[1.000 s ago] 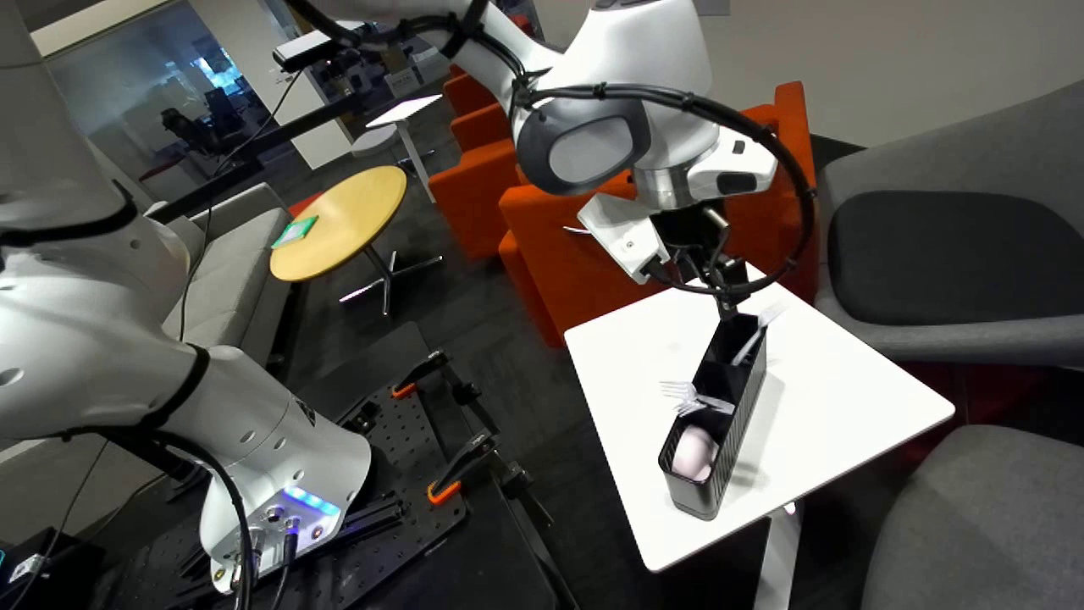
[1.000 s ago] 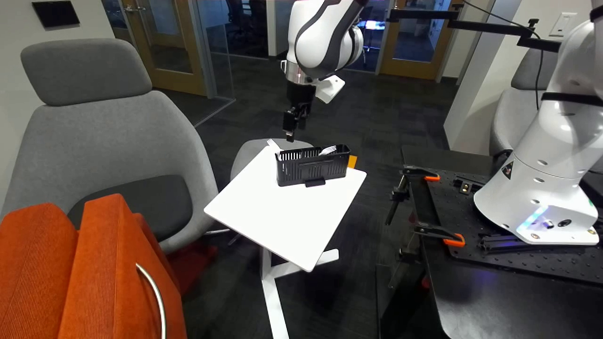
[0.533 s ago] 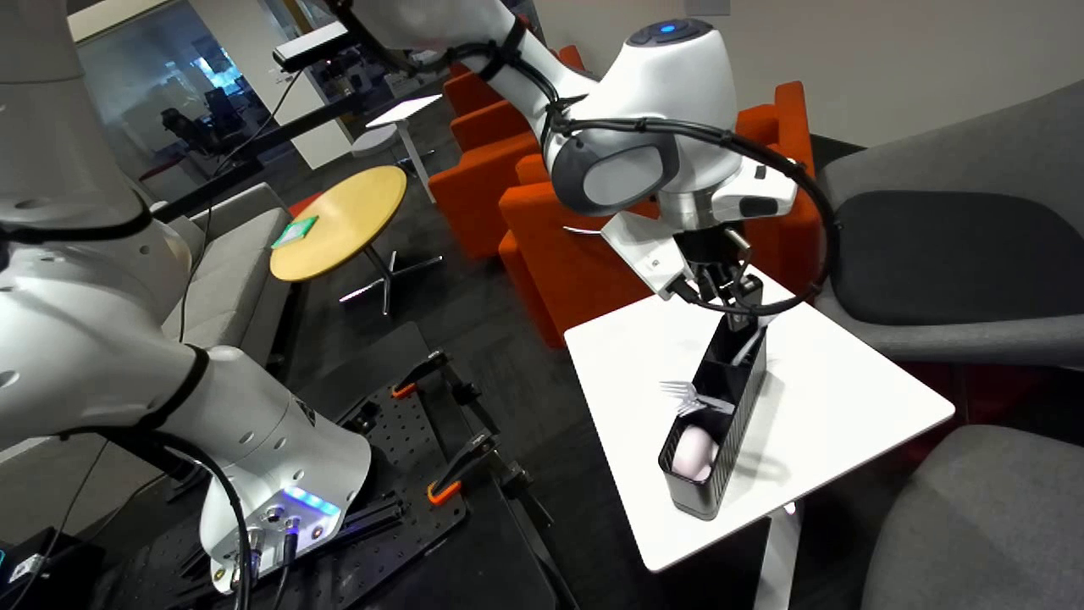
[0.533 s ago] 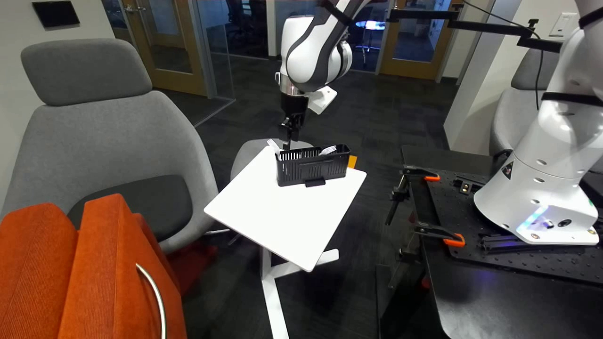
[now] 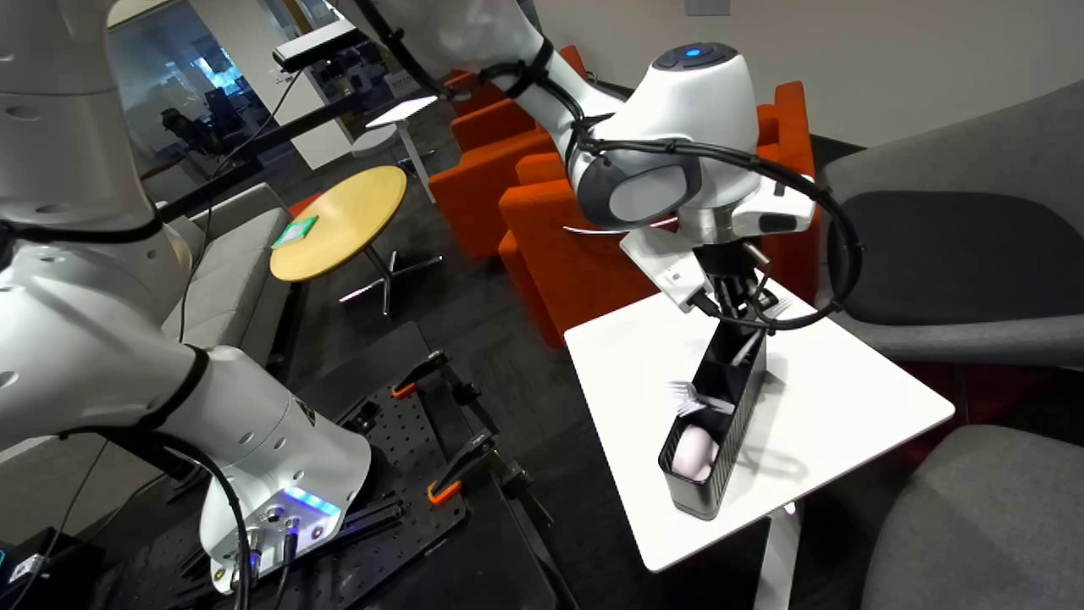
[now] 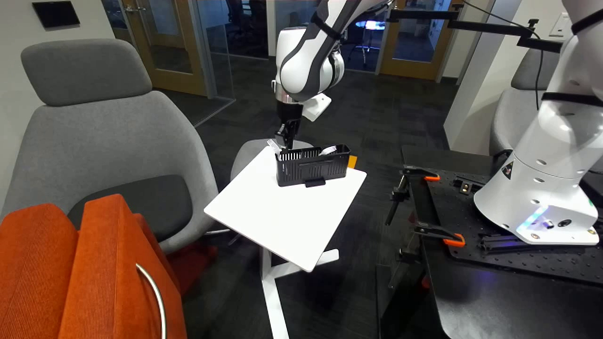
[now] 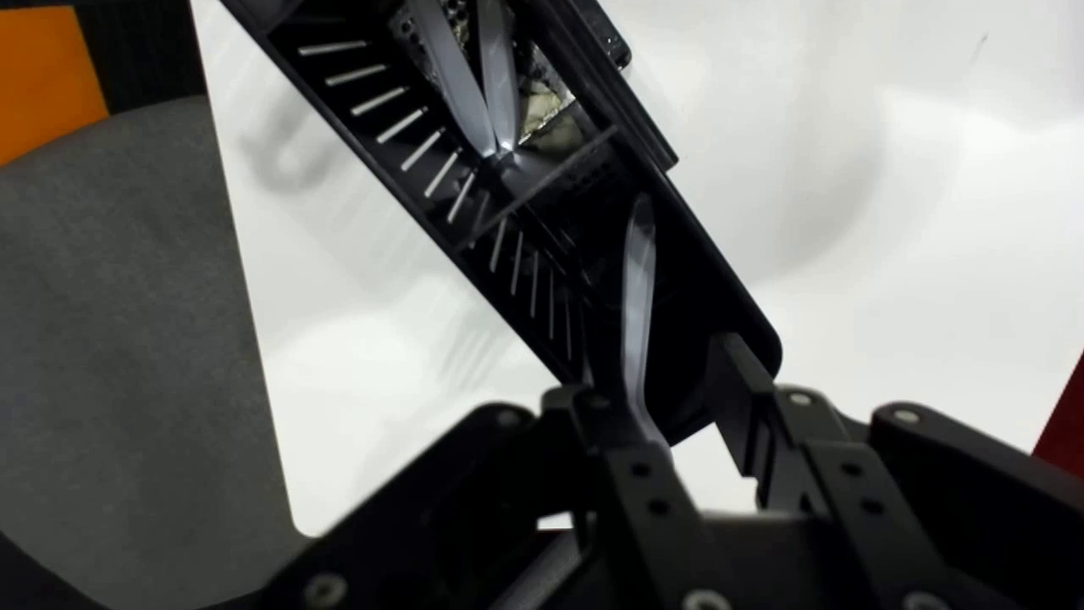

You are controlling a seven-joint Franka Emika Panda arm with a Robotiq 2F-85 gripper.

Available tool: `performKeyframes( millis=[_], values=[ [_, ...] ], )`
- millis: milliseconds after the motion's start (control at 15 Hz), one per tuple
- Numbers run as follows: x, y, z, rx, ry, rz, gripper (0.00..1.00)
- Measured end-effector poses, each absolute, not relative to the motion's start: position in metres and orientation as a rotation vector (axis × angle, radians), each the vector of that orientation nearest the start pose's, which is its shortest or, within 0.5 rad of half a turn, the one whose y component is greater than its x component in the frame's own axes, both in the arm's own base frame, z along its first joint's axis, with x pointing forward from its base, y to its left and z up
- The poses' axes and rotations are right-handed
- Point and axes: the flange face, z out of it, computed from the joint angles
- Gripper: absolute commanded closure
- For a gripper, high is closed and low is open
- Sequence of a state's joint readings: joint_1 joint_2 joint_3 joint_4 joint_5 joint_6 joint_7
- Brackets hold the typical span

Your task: Remove a fork from the cutlery holder

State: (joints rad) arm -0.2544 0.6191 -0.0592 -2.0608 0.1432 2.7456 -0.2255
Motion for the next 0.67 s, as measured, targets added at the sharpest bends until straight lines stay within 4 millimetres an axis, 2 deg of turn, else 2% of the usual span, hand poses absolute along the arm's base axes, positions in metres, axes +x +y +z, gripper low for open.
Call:
performKeyframes(
  millis=[133, 667],
  values=[
    [0.562, -0.189, 0.131, -3.116, 0.326, -0.112, 0.58],
    [0.568, -0.19, 0.109, -3.117, 0.339, -0.086, 0.68]
  ],
)
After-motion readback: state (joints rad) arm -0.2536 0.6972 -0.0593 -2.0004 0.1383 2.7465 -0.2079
